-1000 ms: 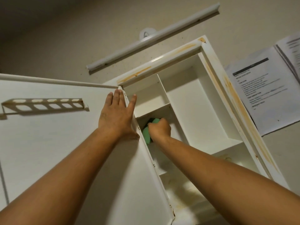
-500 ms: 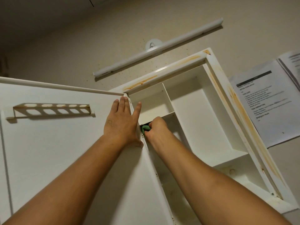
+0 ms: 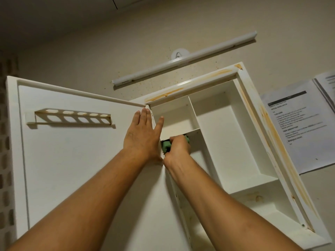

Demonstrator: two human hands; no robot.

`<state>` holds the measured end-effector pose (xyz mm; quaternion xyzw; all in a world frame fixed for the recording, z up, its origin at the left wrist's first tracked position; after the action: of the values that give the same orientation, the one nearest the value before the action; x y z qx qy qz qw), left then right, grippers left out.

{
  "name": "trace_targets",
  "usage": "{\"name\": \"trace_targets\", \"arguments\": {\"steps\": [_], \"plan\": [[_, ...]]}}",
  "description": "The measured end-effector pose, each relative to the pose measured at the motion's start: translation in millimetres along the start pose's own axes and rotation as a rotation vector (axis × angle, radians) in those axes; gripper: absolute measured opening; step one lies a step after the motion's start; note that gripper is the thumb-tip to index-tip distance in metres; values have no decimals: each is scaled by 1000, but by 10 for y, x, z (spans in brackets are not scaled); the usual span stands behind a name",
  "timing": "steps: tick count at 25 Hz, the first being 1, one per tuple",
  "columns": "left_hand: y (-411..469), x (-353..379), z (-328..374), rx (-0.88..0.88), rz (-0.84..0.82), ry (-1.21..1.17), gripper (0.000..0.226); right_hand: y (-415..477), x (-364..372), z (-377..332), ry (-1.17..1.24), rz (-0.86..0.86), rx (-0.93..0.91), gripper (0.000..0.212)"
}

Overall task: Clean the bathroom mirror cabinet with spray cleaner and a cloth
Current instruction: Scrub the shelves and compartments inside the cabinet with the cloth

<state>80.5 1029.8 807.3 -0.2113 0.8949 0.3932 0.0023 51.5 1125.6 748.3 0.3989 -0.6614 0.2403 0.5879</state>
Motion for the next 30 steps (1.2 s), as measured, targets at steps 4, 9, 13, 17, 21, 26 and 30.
{"name": "trace_targets", "arguments": {"steps": [4, 9, 13, 17, 21, 26, 30], "plan": [[5, -17, -1, -20, -22, -6, 137, -73, 97, -38, -228, -9, 19, 21], [-43, -61, 15, -17, -41, 7, 140, -340, 23, -305, -375, -3, -14, 30], [5, -5, 23, -22, -37, 28, 138, -259, 41, -166, -324, -32, -108, 28], [-1, -6, 24, -34, -31, 24, 136, -171, 98, -121, -385, -2, -99, 30], [-30, -18, 35, -41, -37, 20, 138, -220, 50, -381, -418, 16, -131, 31], [-54, -15, 40, -43, -42, 1, 138, -168, 104, -375, -314, 79, -144, 37], [-67, -56, 31, -28, -45, 13, 137, -170, 39, -470, -284, 107, -223, 32]]}}
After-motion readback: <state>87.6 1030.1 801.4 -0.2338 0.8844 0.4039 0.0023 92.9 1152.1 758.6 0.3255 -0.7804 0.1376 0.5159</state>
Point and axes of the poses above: each hand's wrist, its own y-axis towards the middle knuckle, its own x-axis out of the palm, z = x × y, the point moved 4 cm from there along y, towards the middle knuckle, and after that the axes turned 13 degrees about y, right-handed, at the moved point
